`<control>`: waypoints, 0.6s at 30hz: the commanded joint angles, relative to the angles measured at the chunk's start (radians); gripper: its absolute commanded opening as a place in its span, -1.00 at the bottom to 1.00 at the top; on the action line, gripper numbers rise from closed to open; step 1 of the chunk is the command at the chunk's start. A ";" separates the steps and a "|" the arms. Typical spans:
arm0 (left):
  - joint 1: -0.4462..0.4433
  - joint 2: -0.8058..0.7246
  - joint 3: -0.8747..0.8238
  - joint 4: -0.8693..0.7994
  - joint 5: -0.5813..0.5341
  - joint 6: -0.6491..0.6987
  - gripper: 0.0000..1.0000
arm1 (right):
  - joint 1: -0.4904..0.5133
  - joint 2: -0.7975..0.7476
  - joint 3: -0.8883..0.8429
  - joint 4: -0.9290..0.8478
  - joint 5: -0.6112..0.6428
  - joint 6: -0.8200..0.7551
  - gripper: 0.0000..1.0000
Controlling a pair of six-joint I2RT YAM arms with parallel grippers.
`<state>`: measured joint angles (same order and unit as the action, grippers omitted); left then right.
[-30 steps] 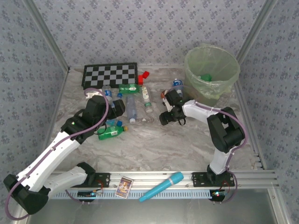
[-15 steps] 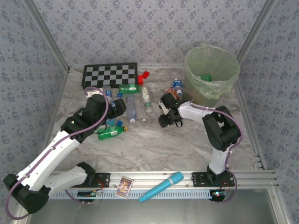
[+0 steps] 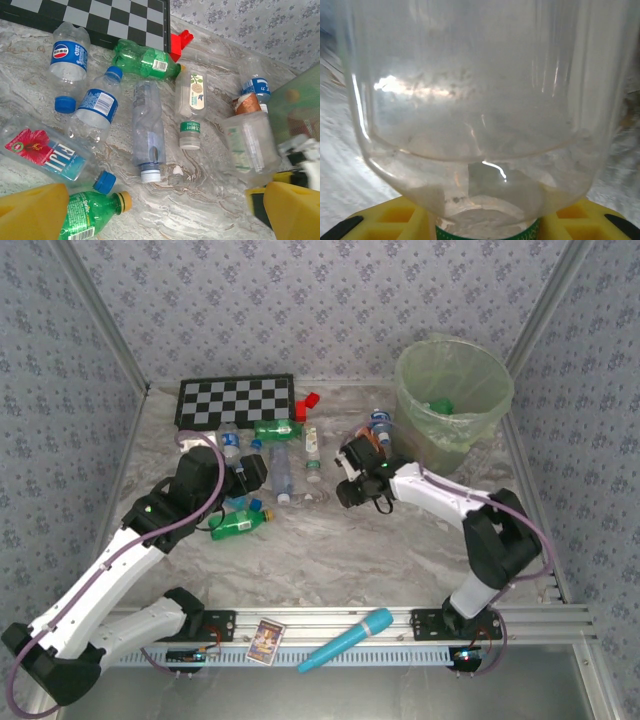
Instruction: Put the plastic bottles in the bin
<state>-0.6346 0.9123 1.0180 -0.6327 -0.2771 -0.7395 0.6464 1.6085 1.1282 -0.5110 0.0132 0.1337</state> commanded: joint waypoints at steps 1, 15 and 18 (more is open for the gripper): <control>0.003 -0.002 0.003 0.003 0.005 0.028 0.99 | -0.011 -0.095 0.056 -0.061 0.014 0.029 -0.22; -0.020 -0.005 0.000 0.027 0.007 0.006 0.99 | -0.288 -0.287 0.371 -0.021 -0.200 0.210 -0.24; -0.029 0.016 0.024 0.030 0.004 0.012 0.99 | -0.378 -0.279 0.421 -0.006 -0.266 0.283 -0.24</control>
<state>-0.6544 0.9146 1.0035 -0.6254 -0.2768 -0.7311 0.3283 1.3323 1.4975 -0.5377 -0.1497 0.3157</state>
